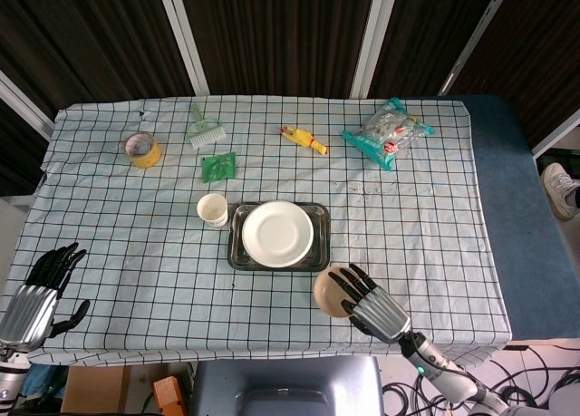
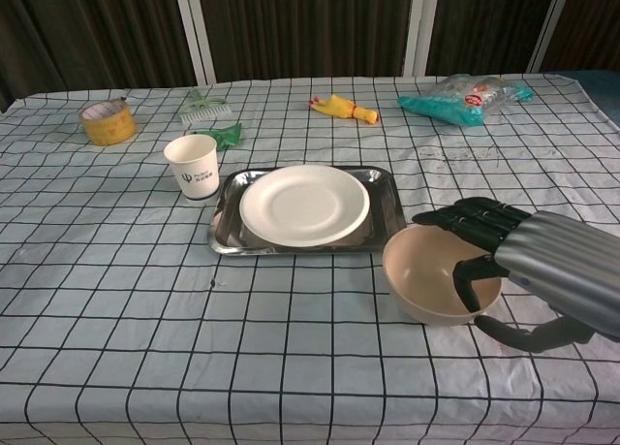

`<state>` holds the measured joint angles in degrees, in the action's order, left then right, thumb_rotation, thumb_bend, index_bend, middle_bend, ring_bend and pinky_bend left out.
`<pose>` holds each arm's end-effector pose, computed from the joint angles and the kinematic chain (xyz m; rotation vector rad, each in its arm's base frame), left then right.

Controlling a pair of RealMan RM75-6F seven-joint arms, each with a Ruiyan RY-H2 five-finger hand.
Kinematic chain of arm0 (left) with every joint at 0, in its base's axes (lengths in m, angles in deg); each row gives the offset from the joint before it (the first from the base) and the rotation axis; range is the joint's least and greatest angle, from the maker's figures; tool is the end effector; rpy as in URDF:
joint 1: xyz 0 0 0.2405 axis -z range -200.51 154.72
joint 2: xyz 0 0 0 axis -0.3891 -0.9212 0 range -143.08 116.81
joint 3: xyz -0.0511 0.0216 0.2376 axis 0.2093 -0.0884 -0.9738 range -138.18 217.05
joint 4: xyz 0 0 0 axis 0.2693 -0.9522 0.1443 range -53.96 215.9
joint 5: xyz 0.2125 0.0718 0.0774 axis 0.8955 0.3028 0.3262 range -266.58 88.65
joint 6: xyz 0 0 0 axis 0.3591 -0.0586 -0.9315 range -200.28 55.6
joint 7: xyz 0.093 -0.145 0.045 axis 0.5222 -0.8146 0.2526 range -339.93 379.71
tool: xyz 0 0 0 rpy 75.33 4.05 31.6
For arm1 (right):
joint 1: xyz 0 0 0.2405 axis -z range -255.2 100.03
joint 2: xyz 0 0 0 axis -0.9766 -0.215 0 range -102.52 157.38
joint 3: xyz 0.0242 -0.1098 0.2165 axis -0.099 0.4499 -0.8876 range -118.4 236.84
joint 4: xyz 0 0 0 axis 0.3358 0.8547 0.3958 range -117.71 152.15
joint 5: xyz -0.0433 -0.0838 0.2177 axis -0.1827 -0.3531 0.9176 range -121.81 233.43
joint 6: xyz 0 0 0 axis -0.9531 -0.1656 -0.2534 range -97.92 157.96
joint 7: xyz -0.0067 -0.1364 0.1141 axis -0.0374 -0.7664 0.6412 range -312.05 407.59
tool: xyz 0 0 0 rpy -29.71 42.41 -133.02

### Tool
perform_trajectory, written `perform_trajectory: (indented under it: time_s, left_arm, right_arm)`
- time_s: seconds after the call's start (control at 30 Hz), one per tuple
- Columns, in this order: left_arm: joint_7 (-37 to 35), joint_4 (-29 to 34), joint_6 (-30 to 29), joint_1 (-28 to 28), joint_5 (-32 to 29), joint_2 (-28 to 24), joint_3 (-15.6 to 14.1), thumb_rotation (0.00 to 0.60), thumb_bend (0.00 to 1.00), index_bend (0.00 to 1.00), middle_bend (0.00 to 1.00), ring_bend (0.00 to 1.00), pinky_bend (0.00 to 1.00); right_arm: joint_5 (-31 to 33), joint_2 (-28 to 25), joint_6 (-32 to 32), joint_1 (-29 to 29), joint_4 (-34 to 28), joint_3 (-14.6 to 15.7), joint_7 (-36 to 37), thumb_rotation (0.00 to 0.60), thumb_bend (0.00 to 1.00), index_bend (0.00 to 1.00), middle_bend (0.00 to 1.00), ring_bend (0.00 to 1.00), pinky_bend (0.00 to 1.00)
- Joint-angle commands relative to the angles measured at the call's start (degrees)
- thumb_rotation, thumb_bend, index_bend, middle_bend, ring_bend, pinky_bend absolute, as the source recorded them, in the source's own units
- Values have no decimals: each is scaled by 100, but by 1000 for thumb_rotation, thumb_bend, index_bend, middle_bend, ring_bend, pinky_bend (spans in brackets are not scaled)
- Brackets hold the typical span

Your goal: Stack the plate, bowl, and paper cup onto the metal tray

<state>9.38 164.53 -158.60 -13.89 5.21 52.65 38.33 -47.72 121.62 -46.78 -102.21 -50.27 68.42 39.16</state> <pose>-0.3085 0.2234 0.1168 -1.5568 -0.8912 -1.0326 -0.2129 -0.2326 -0.0772 2.1256 -0.5657 1.0482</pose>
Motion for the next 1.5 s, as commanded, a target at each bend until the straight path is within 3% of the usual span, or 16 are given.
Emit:
perform_trajectory:
  time_s: [0.03, 0.2, 0.43, 0.63, 1.0, 1.13, 1.3, 1.5]
  left_arm:
    - [2, 0, 0, 1, 2, 0, 0, 600, 369, 0, 0, 0, 73]
    - [-10, -4, -18, -7, 4, 0, 2, 600, 369, 0, 0, 0, 73]
    - [-8, -15, -36, -11, 12, 8, 5, 600, 369, 0, 0, 0, 73]
    - [5, -18, -19, -1, 14, 9, 5, 600, 369, 0, 0, 0, 73]
    - [39, -18, 15, 18, 10, 19, 6, 600, 368, 0, 0, 0, 73]
    - [33, -21, 22, 20, 6, 17, 6, 600, 368, 0, 0, 0, 73]
    - [-17, -31, 1, 14, 3, 0, 9, 600, 368, 0, 0, 0, 73]
    - [-44, -43, 2, 13, 7, -4, 3, 600, 369, 0, 0, 0, 73]
  right_arm:
    - [-24, 26, 4, 4, 39, -7, 41, 600, 401, 588, 25, 0, 0]
    - [-83, 68, -77, 18, 101, -45, 97, 600, 463, 618, 36, 0, 0]
    - [-133, 51, -266, 26, 93, -181, 74, 600, 476, 644, 47, 0, 0]
    - [-110, 57, -372, -88, 16, -480, -42, 600, 476, 648, 47, 0, 0]
    - [685, 564, 859, -1110, -93, -1665, -716, 600, 476, 648, 47, 0, 0]
    - [815, 672, 1006, -1215, -19, -1777, -760, 600, 476, 648, 47, 0, 0]
    - [1317, 1316, 1629, -1706, 595, -2158, -907, 600, 476, 648, 47, 0, 0]
    - [1422, 1706, 1695, -1914, 1091, -2134, -904, 600, 475, 648, 47, 0, 0]
